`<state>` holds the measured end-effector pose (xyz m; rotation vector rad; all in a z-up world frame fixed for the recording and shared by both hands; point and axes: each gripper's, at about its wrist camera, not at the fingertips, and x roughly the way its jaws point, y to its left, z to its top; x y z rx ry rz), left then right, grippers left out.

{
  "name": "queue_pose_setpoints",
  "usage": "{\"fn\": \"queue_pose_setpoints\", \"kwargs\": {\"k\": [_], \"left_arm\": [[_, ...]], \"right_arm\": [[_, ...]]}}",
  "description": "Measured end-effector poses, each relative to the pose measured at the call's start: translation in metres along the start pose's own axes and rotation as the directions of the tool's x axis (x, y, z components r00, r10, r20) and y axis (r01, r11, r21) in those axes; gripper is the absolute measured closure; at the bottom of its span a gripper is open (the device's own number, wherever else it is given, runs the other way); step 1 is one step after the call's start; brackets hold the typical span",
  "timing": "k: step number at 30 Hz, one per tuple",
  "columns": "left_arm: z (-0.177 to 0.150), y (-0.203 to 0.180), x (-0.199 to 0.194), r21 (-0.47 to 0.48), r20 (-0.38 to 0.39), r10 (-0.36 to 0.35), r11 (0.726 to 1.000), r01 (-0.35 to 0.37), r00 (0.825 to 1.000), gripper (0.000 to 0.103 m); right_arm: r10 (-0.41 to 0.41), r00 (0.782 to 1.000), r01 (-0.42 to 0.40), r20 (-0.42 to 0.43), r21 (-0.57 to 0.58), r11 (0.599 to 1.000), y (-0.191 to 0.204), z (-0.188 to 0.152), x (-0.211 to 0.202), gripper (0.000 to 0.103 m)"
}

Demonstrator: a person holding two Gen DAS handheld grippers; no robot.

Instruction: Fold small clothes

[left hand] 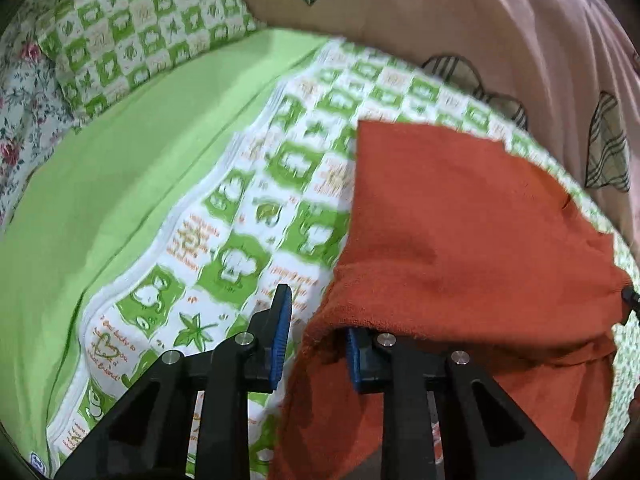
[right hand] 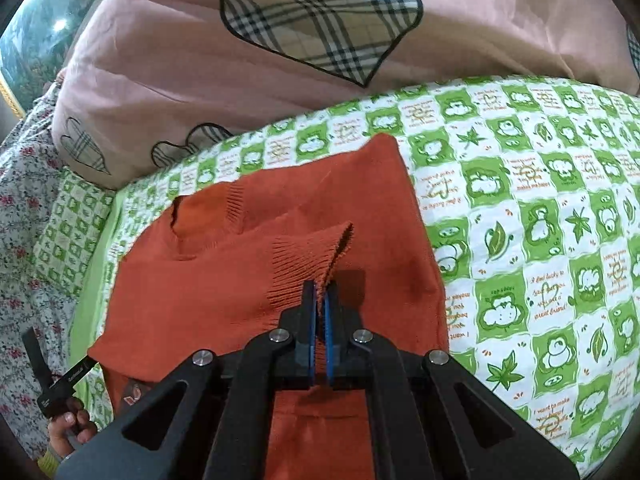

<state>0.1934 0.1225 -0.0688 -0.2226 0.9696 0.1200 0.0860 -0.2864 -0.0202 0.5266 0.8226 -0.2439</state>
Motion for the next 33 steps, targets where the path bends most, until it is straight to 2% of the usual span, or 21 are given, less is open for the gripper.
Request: {"fn": "queue_pose_setpoints", "kwargs": {"k": [6,9,12,16,17,19,20,21,23,27,29,30,32,33], "left_arm": [[0.001,0.006,0.005,-0.026,-0.023,-0.026,0.999,0.025,0.999,0.078],[0.001,0.009,0.009,-0.036,-0.037,-0.037,0.999,0.036,0.999,0.077],[0.001,0.012,0.011,-0.052,-0.049,-0.048,0.998,0.046,0.998,0.075],[0.0,0.018,0.008,-0.028,-0.107,-0.087,0.996,0.085,0.99,0.075],[-0.002,0.02,-0.001,0.0,-0.11,-0.09,0.996,0.091,0.99,0.075],[-0.004,0.023,-0.021,0.035,-0.101,-0.136,0.99,0.14,0.986,0.078],[-0.004,0.023,-0.03,0.041,-0.09,-0.16,0.986,0.164,0.983,0.078],[-0.002,0.021,-0.039,0.046,-0.068,-0.195,0.979,0.198,0.978,0.078],[0.006,0.01,-0.046,0.051,-0.044,-0.265,0.962,0.267,0.963,0.077],[0.023,-0.03,-0.026,0.077,-0.039,-0.325,0.942,0.327,0.945,0.077],[0.03,-0.05,-0.005,0.107,-0.063,-0.311,0.943,0.316,0.948,0.077],[0.031,-0.056,0.009,0.125,-0.087,-0.271,0.952,0.281,0.959,0.077],[0.029,-0.054,0.032,0.134,-0.13,-0.187,0.97,0.204,0.974,0.078],[0.028,-0.048,0.038,0.127,-0.138,-0.171,0.974,0.189,0.976,0.078]], "right_arm": [[-0.064,0.997,0.06,-0.05,-0.076,0.995,0.005,-0.014,0.019,0.099],[-0.081,0.993,0.077,-0.082,-0.046,0.996,-0.005,-0.022,0.03,0.099],[-0.11,0.992,0.105,-0.061,-0.087,0.991,0.002,-0.025,0.03,0.099],[-0.191,0.969,0.178,-0.159,-0.093,0.98,-0.005,-0.027,0.047,0.099],[-0.19,0.97,0.181,-0.15,-0.068,0.981,-0.007,-0.025,0.041,0.094],[-0.247,0.965,0.243,-0.09,-0.055,0.969,-0.008,-0.021,0.02,0.094],[-0.247,0.967,0.245,-0.056,-0.046,0.968,-0.007,-0.019,0.01,0.094],[-0.231,0.973,0.23,-0.03,-0.032,0.973,-0.006,-0.018,0.002,0.094],[-0.149,0.989,0.149,-0.008,-0.02,0.989,0.003,-0.017,-0.006,0.094],[-0.026,0.994,0.016,-0.108,-0.096,0.995,0.038,-0.021,0.025,0.094],[-0.001,0.991,-0.016,-0.136,-0.129,0.992,0.052,-0.026,0.041,0.094],[-0.001,0.989,-0.018,-0.148,-0.129,0.992,0.054,-0.025,0.048,0.094],[-0.05,0.981,0.026,-0.186,-0.128,0.991,0.052,-0.026,0.064,0.094],[-0.102,0.975,0.078,-0.198,-0.128,0.989,0.044,-0.027,0.07,0.094]]}}
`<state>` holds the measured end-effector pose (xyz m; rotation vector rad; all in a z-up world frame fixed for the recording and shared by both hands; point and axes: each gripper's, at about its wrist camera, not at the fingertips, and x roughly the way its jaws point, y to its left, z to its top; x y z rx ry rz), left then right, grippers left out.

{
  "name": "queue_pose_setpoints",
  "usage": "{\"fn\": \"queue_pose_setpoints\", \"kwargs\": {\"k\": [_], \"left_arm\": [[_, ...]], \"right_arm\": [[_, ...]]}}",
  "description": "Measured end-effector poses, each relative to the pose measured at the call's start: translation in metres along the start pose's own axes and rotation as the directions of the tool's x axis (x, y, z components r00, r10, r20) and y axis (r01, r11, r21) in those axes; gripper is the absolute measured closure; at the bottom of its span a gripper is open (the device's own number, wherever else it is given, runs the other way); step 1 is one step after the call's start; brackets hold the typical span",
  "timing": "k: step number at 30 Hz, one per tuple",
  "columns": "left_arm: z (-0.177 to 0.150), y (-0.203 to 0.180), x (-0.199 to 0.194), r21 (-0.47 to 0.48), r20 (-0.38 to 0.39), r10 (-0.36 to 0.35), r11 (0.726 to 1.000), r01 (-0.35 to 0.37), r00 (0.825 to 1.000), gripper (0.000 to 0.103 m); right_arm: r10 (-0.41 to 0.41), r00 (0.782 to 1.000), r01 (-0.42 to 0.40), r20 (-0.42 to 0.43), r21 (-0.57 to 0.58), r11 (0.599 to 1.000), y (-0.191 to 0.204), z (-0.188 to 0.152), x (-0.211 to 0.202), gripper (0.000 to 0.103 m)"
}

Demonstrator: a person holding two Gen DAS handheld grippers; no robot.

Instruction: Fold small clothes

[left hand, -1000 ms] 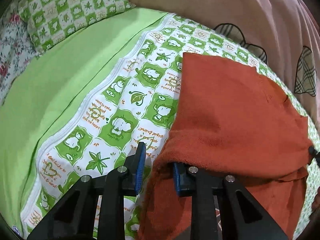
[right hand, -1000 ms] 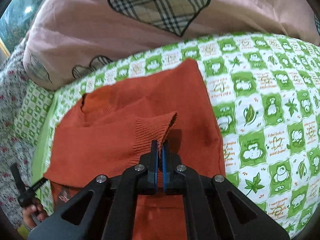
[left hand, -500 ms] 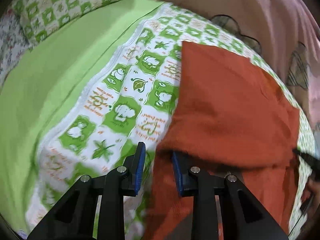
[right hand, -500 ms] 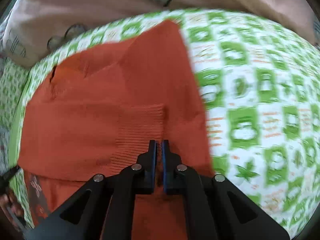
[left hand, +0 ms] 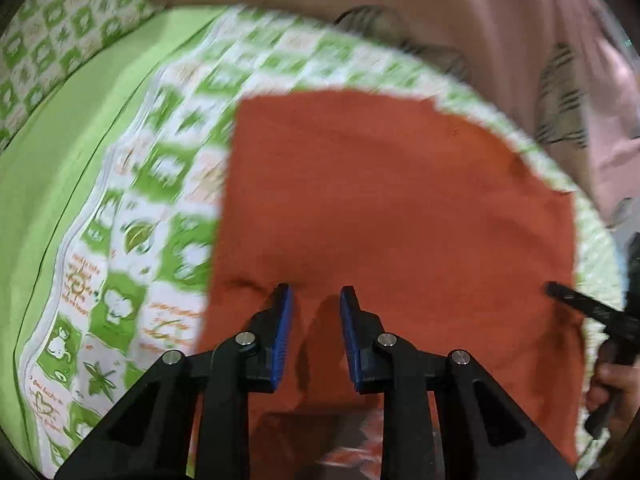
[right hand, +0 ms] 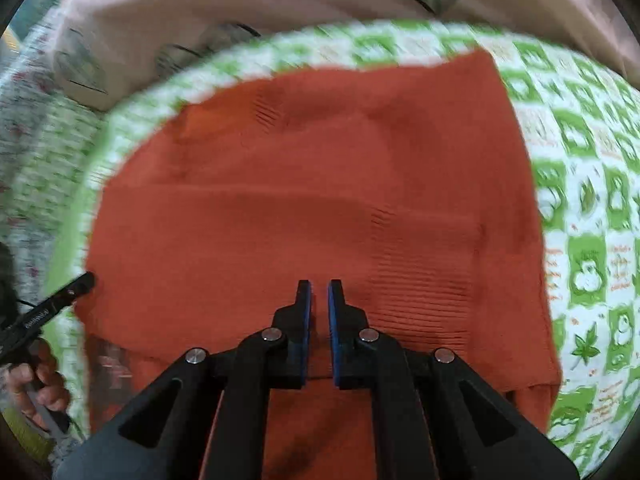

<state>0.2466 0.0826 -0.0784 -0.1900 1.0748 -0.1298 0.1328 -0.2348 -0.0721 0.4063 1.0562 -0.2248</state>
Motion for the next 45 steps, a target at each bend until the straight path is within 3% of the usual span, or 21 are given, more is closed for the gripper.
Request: {"fn": "queue_pose_setpoints", "kwargs": {"k": [2,5,7,12,14,18,25,32,37,43,44,45], "left_arm": [[-0.002,0.015,-0.002,-0.031,-0.001,-0.036,0.999,0.036,0.999,0.08],[-0.01,0.021,-0.018,-0.022,0.0,-0.023,1.0,0.023,1.0,0.082],[-0.019,0.022,-0.031,-0.015,0.0,-0.022,1.0,0.022,1.0,0.079],[-0.06,0.028,-0.078,-0.033,0.016,-0.028,0.999,0.028,0.999,0.068],[-0.079,0.033,-0.093,-0.042,0.007,-0.022,0.999,0.023,1.0,0.067],[-0.122,0.043,-0.117,-0.07,-0.015,-0.002,0.998,0.001,1.0,0.062],[-0.201,0.055,-0.139,-0.114,-0.108,-0.041,0.993,0.028,0.993,0.058],[-0.264,0.044,-0.135,-0.128,-0.181,-0.128,0.986,0.106,0.975,0.058],[-0.279,0.037,-0.137,-0.101,-0.166,-0.137,0.988,0.121,0.977,0.06],[-0.278,0.037,-0.135,-0.108,-0.167,-0.173,0.982,0.156,0.971,0.06],[-0.278,0.036,-0.135,-0.095,-0.167,-0.172,0.983,0.158,0.971,0.062],[-0.275,0.032,-0.133,-0.079,-0.165,-0.165,0.985,0.154,0.972,0.076]], "right_arm": [[-0.024,1.0,0.024,-0.001,0.045,0.999,-0.021,0.0,0.004,0.098],[-0.033,0.999,0.032,0.012,0.081,0.996,-0.036,-0.001,-0.007,0.096],[-0.046,0.998,0.043,0.034,0.083,0.996,-0.039,-0.007,-0.021,0.093],[0.024,0.997,-0.03,0.068,0.086,0.996,-0.04,-0.033,-0.058,0.093],[0.042,0.997,-0.047,0.067,0.077,0.996,-0.039,-0.046,-0.069,0.092],[0.076,0.996,-0.08,0.054,0.069,0.994,-0.044,-0.078,-0.093,0.074],[0.121,0.992,-0.121,0.021,0.038,0.992,-0.054,-0.134,-0.125,0.074],[0.118,0.993,-0.117,-0.016,0.059,0.991,-0.083,-0.203,-0.152,0.07],[0.148,0.987,-0.14,-0.062,0.121,0.983,-0.105,-0.241,-0.158,0.07],[0.213,0.97,-0.2,-0.116,0.109,0.974,-0.094,-0.264,-0.139,0.07],[0.225,0.968,-0.213,-0.106,0.119,0.97,-0.092,-0.266,-0.135,0.07],[0.236,0.967,-0.224,-0.095,0.122,0.967,-0.09,-0.266,-0.133,0.074]]}}
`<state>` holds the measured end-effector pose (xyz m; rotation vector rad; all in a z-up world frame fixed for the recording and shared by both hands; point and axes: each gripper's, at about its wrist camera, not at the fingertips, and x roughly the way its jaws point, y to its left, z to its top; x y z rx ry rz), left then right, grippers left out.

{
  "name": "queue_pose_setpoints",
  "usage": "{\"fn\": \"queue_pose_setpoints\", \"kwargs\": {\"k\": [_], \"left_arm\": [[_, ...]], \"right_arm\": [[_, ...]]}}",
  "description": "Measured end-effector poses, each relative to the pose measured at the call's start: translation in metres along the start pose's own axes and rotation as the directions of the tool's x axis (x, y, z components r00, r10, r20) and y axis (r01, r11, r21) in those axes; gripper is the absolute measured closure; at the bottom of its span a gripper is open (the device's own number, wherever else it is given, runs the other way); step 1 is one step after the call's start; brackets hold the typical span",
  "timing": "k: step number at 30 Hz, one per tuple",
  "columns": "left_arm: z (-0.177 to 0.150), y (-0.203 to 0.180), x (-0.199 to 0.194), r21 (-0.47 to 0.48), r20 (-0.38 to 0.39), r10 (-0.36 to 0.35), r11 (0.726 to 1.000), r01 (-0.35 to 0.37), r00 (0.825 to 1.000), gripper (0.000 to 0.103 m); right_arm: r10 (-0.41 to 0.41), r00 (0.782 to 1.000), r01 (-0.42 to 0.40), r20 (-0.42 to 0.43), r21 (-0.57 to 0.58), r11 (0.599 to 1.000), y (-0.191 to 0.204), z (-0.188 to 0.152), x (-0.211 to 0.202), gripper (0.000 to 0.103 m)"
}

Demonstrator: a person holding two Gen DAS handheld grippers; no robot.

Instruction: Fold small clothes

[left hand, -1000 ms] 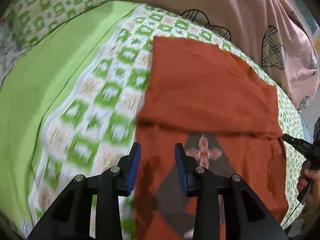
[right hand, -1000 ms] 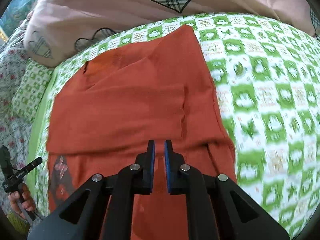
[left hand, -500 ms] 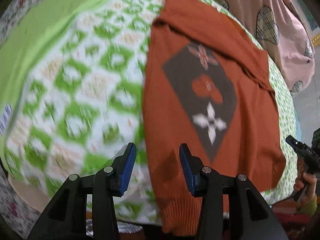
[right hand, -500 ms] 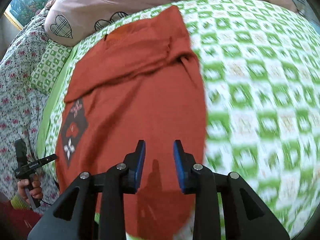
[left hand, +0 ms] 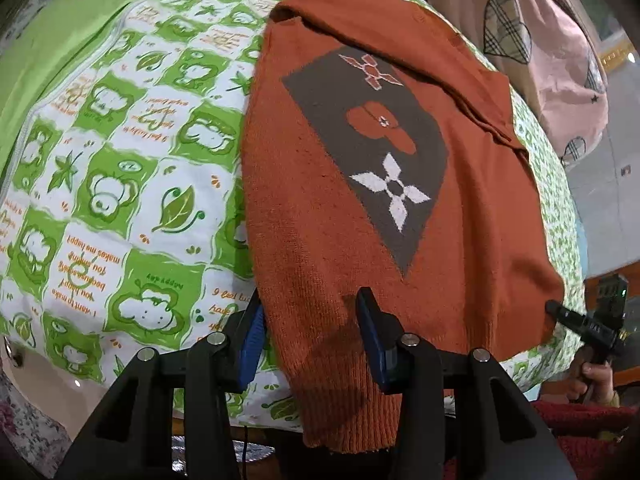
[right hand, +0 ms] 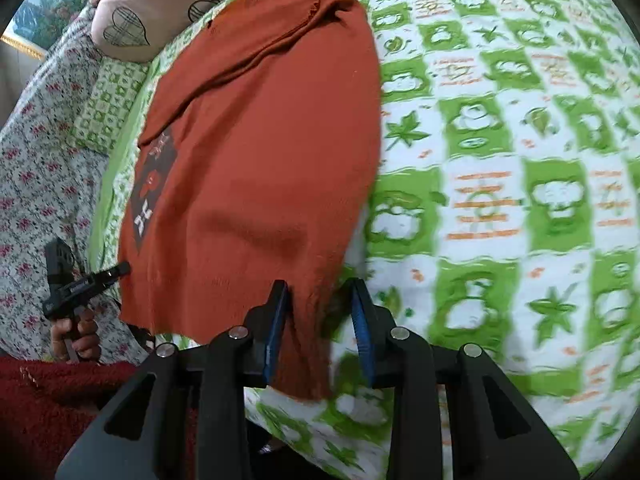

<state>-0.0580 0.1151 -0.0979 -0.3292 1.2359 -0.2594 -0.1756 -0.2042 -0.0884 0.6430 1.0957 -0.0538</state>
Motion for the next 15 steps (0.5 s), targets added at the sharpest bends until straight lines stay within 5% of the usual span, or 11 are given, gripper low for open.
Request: {"fn": "queue_pose_setpoints", "kwargs": {"k": [2,9,13,15], "left_arm": [[0.003,-0.007,0.003,0.039,-0.011,0.003,0.999,-0.002,1.0,0.094],[-0.001,-0.009,-0.031,0.059,0.072,-0.052,0.997,0.047,0.996,0.098],[0.003,0.0,-0.022,0.033,0.034,-0.054,0.998,0.052,0.998,0.095],[0.004,0.002,-0.014,0.024,-0.008,-0.041,0.999,0.041,0.999,0.083]], "right_arm": [[0.03,1.0,-0.03,0.01,0.007,1.0,0.002,0.002,0.004,0.097],[0.055,0.996,-0.054,0.075,-0.012,0.998,0.0,-0.014,-0.039,0.097],[0.052,0.997,-0.053,0.054,0.024,0.998,-0.017,-0.016,-0.04,0.097],[0.035,0.999,-0.036,0.036,0.019,0.999,-0.021,-0.013,-0.031,0.097]]}}
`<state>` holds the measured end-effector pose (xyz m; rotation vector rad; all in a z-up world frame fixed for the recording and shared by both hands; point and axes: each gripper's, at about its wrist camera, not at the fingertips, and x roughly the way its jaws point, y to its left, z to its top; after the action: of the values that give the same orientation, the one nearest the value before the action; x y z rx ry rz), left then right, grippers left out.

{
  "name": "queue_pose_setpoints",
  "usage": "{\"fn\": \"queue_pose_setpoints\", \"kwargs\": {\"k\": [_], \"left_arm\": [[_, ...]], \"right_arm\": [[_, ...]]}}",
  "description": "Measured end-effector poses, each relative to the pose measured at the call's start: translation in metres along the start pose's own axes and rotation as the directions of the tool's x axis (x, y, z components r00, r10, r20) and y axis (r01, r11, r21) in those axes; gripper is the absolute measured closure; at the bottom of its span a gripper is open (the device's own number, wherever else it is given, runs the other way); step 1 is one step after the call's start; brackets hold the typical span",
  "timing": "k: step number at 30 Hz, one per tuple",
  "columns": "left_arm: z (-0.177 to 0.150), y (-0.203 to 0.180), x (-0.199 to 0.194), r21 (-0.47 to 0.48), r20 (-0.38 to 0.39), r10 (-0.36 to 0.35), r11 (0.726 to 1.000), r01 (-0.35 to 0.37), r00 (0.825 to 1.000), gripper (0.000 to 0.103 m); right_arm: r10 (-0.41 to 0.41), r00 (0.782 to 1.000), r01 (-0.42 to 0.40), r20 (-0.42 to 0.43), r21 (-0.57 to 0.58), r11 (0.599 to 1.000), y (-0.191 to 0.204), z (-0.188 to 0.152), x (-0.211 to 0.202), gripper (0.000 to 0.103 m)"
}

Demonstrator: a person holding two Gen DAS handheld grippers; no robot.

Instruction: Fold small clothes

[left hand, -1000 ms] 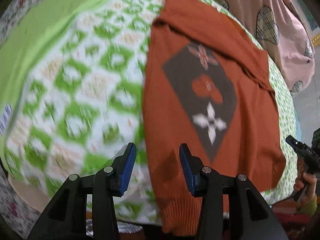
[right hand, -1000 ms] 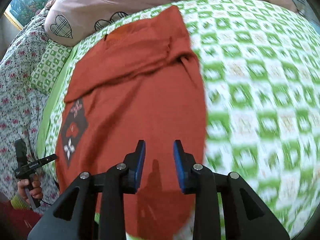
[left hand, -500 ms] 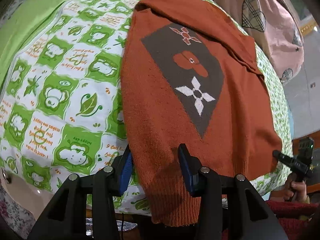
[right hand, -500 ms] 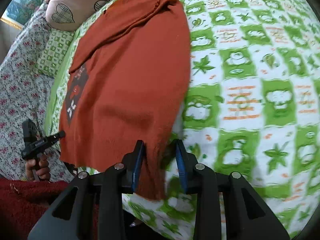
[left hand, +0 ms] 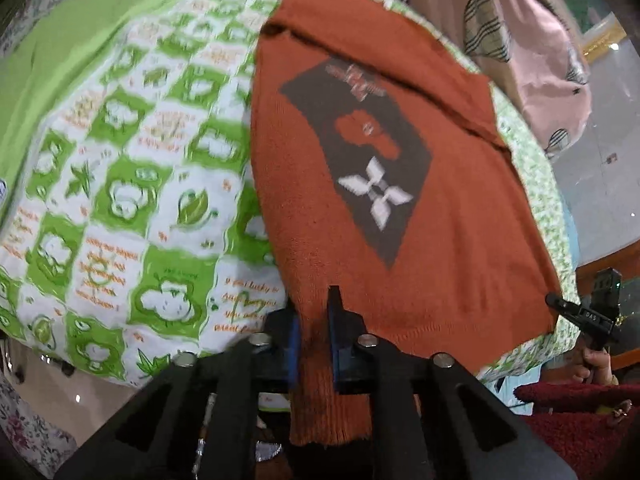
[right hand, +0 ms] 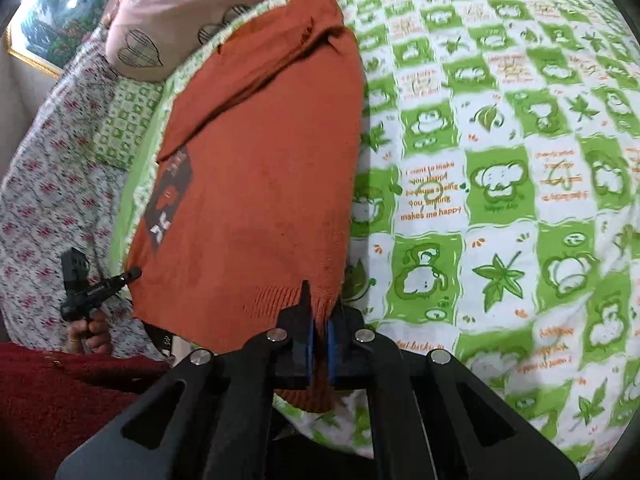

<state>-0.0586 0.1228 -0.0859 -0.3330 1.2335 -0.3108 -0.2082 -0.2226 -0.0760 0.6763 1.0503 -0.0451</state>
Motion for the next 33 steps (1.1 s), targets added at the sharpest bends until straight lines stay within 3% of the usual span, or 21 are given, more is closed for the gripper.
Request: {"fn": "queue_pose_setpoints", "kwargs": {"k": [1,3,5,7,8,9,10,11,20,27,33], "left_arm": [[-0.001,0.0,0.003,0.003,-0.016,0.008,1.0,-0.008,1.0,0.078],[-0.003,-0.002,0.007,-0.001,-0.047,0.008,1.0,-0.008,0.999,0.055],[-0.008,0.0,0.008,-0.008,-0.05,-0.003,1.0,0.003,0.999,0.054],[-0.011,0.0,0.013,-0.006,-0.049,-0.004,1.0,0.003,0.999,0.057],[-0.013,-0.001,0.015,0.001,-0.043,0.001,1.0,-0.001,0.999,0.064],[-0.013,-0.004,0.017,0.009,-0.039,-0.006,1.0,0.007,0.999,0.088],[-0.013,-0.004,0.019,0.007,-0.046,-0.033,0.999,0.034,0.998,0.096],[-0.017,-0.002,0.017,0.003,-0.039,-0.044,0.999,0.044,0.998,0.096],[-0.004,-0.002,-0.024,-0.051,0.1,-0.147,0.987,0.153,0.984,0.097],[0.066,-0.021,-0.065,0.002,0.259,-0.197,0.979,0.203,0.945,0.097],[0.15,-0.03,-0.068,0.026,0.36,-0.204,0.978,0.208,0.91,0.097]], "right_arm": [[-0.003,1.0,0.003,-0.007,0.004,1.0,0.001,0.0,0.005,0.096],[0.002,0.999,-0.001,-0.041,0.016,1.0,0.002,0.0,0.015,0.092],[0.0,0.998,0.002,-0.056,0.019,1.0,0.003,-0.002,0.019,0.087],[0.014,0.998,-0.013,-0.055,0.019,1.0,0.004,-0.003,0.02,0.085],[0.018,0.998,-0.017,-0.056,0.02,1.0,0.004,-0.004,0.022,0.085],[0.023,0.998,-0.022,-0.059,0.021,1.0,0.004,-0.004,0.024,0.085],[0.032,0.998,-0.031,-0.062,0.019,0.999,0.004,-0.003,0.026,0.086],[0.037,0.997,-0.036,-0.066,0.015,0.999,0.005,-0.003,0.027,0.097],[0.135,0.991,-0.135,0.002,-0.002,0.991,0.015,0.013,0.001,0.097],[0.214,0.966,-0.211,0.145,-0.034,0.977,0.037,0.072,-0.02,0.097],[0.206,0.946,-0.194,0.252,-0.072,0.978,0.047,0.15,-0.016,0.097]]}}
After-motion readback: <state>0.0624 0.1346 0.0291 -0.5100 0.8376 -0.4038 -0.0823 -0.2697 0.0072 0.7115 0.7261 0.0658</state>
